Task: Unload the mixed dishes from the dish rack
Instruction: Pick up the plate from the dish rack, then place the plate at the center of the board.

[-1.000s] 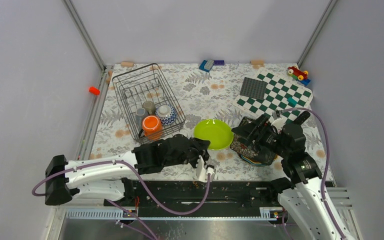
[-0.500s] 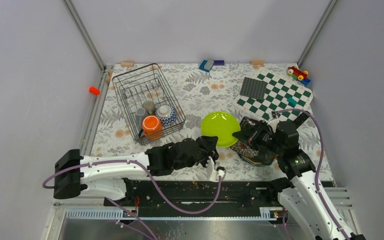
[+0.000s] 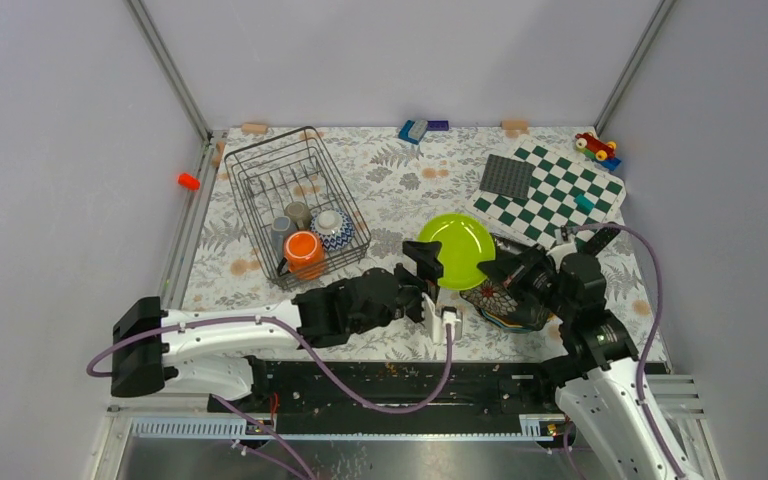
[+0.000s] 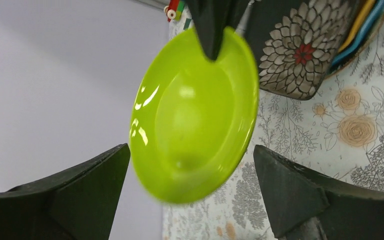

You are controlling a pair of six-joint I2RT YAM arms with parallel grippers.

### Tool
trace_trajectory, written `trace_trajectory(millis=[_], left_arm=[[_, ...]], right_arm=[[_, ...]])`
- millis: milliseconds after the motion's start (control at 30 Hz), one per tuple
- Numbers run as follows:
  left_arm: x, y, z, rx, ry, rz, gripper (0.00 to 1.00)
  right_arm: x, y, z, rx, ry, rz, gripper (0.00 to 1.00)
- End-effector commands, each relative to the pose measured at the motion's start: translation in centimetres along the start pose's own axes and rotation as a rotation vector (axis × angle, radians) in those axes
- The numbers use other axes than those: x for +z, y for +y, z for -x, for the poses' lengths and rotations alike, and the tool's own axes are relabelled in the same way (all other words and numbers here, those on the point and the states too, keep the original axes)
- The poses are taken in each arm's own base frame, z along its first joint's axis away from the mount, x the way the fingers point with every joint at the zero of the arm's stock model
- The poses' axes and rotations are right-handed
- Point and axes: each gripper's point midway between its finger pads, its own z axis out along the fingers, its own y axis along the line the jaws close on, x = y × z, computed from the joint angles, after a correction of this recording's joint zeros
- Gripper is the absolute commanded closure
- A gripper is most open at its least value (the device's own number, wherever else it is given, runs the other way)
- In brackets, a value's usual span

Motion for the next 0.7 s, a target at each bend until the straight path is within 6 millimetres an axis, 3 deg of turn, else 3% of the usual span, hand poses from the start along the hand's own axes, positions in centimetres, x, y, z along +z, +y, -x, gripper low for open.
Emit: trace_trajectory(millis=[0,133,300,667], left_arm=[[-2.2,6.5,1.2,-0.316,-0.08,0.214,0.01],[-3.3,7.0,-1.3,-0.548,-0.046,0.314,0.01],[-5.6,6.8,-5.3,-0.799,0.07,0.516,0.01],[-12.0,6.8,-15.9,-1.375,0.347,0.956,0.01]], right_arm=[[-2.4,-0.8,4.6,-0.124,-0.248,-0.132,1.0],[-5.7,-4.6,7.6,-0.175,-0.442,-0.365,1.0],[-7.6,-8.2,8.0,-0.177,-0.529,-0.489,1.0],[-7.3,-14.2,7.6,-0.153,-0.547,-0.687,1.0]])
